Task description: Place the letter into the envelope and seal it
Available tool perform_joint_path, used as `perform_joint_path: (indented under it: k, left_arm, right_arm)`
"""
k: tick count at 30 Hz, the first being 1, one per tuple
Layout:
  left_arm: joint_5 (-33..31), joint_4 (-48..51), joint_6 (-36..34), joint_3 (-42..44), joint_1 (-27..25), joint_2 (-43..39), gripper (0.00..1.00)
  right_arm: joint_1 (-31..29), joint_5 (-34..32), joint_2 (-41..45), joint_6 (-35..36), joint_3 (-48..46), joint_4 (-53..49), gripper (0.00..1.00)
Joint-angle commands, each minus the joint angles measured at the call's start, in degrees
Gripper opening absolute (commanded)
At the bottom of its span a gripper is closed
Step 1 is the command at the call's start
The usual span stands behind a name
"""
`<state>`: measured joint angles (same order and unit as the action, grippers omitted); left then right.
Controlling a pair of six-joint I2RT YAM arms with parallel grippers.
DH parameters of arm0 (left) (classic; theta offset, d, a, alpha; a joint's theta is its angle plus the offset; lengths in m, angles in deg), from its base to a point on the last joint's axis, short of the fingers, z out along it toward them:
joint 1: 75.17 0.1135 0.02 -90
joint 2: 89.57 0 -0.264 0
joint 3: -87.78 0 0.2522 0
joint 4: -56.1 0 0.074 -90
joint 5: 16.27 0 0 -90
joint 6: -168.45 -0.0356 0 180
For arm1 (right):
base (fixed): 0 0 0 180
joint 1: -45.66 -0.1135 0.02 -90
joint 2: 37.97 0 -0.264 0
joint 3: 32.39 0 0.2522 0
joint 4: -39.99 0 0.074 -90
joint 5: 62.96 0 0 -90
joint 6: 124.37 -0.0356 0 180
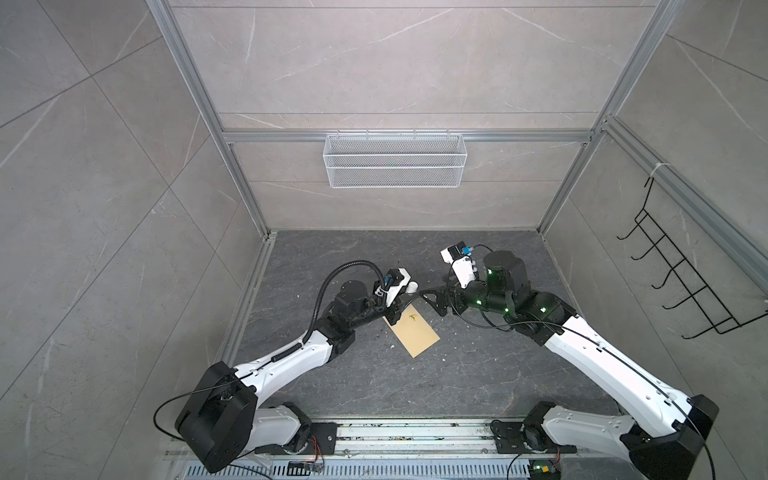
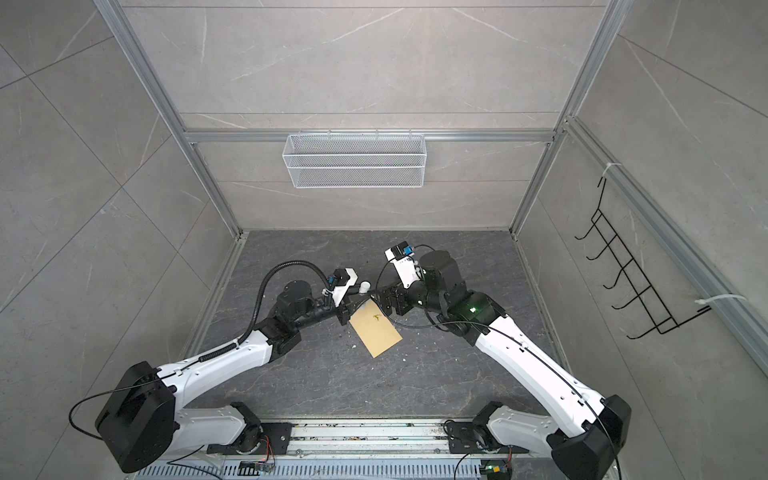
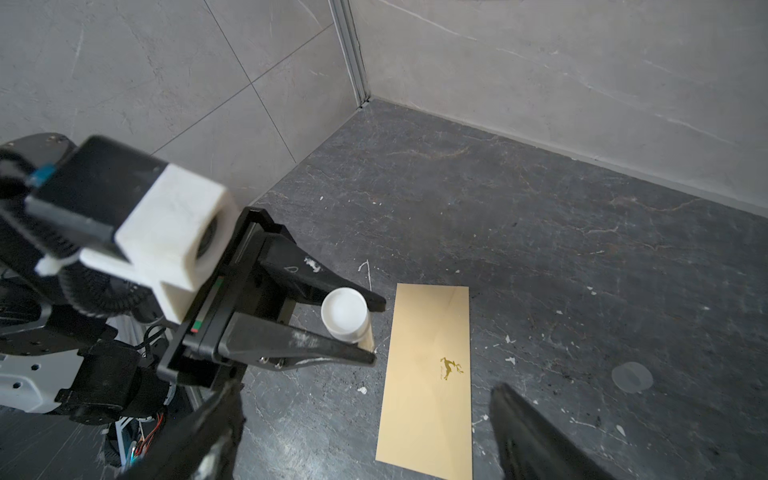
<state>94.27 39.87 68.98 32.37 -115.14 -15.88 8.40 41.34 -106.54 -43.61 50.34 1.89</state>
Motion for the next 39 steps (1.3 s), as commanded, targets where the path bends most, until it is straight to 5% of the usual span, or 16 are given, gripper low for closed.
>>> perform_joint_path:
  k: [1, 16, 23, 39]
  left_arm:
    - [-2.11, -3.05, -7.8, -0.36, -1.37, -1.04, 0.0]
    - [-1.54, -3.61, -7.2, -1.08, -2.51, 0.18, 0.0]
    - [-1.27, -3.4, -6.82, -1.07, -2.62, -0.12, 0.0]
    - [-2.08, -3.43, -5.01, -1.62, -2.64, 0.19, 0.0]
  right_arm:
    - [0.11, -0.46, -2.4, -3.01, 2.88, -4.86, 0.84]
    - [-3.4, -3.36, -8.06, -4.87, 6.35, -4.64, 0.68]
    - [-7.61, -10.37, -12.04, -2.36, 10.09, -8.33, 0.49]
    - [-7.87, -9.91, -13.82, -3.95, 11.05, -8.89, 0.07]
